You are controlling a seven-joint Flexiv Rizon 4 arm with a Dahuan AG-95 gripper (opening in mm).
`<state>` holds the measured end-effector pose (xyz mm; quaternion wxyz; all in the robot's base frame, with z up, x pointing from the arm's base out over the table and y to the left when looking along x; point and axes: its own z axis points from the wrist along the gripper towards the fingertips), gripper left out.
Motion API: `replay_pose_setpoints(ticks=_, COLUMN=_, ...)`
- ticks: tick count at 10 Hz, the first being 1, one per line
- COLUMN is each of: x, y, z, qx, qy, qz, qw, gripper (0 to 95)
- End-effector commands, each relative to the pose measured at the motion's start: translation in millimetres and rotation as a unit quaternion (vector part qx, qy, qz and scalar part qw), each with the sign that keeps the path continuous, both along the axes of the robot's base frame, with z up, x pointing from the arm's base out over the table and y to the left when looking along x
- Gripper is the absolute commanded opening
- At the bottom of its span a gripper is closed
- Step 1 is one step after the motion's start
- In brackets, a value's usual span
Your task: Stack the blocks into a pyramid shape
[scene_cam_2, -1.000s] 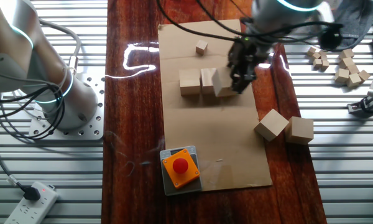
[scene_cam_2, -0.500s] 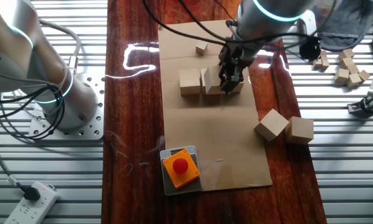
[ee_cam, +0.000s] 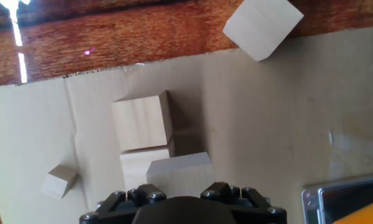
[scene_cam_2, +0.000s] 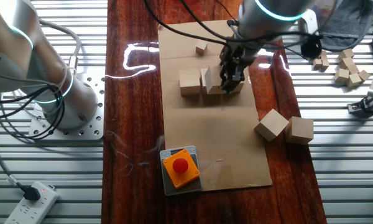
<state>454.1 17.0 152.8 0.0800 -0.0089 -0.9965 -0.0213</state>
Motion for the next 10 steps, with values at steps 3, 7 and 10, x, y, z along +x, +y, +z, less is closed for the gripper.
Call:
replay_pose_setpoints(ticks=3, x=0.5, y=0.0, z=0.0, qx=-0.022, qy=-0.016, qz=0.011, qw=0.9996, gripper=0.0)
replay_pose_setpoints(ticks=7, x=0.5, y=0.0, z=0.0, qx=-0.022, qy=-0.018, qz=0.009, qw=0.9995, gripper=0.0)
replay_pose_setpoints(ticks=10, x=0.5, y=0.0, z=0.0, qx=-0.025, qy=-0.017, qz=0.011, qw=0.9995, gripper=0.0)
